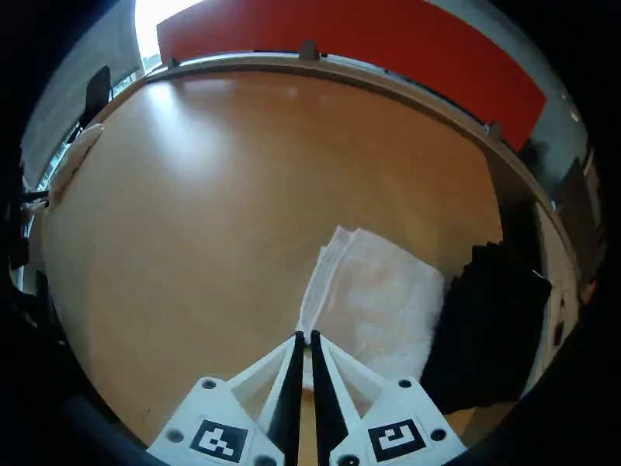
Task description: Fold towel
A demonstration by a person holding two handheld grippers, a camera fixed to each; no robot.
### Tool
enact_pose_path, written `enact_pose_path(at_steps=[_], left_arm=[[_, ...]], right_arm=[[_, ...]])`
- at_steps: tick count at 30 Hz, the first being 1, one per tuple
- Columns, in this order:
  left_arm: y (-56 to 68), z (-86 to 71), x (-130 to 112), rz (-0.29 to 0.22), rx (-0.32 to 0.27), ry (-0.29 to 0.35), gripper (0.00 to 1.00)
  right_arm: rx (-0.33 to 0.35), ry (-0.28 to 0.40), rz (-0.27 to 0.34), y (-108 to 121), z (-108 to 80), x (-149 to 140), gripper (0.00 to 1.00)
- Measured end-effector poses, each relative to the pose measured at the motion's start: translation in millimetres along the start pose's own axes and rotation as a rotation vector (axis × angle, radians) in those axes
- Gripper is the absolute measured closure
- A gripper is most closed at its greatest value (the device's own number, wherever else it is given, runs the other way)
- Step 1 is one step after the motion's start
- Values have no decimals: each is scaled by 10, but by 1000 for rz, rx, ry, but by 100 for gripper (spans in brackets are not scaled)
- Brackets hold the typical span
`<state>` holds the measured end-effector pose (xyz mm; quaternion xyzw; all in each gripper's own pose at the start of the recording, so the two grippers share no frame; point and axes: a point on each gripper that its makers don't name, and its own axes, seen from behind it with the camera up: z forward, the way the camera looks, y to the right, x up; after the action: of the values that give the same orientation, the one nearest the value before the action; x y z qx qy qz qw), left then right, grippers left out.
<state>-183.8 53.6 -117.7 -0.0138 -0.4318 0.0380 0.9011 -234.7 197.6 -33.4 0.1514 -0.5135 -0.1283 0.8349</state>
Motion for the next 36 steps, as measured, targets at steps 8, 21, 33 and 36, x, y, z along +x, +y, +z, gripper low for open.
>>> enact_pose_path(at_steps=[8,21,33,36], left_arm=[[15,6,21,7,-1,3,2],[50,24,49,12,-6,8,1],[67,39,64,15,-7,9,2],[71,41,73,16,-7,9,2]], right_arm=[[-14,14,2,44,-69,15,93],[-60,63,17,225,-220,184,93],[-77,88,25,320,-319,245,93],[-73,83,25,299,-303,214,93]])
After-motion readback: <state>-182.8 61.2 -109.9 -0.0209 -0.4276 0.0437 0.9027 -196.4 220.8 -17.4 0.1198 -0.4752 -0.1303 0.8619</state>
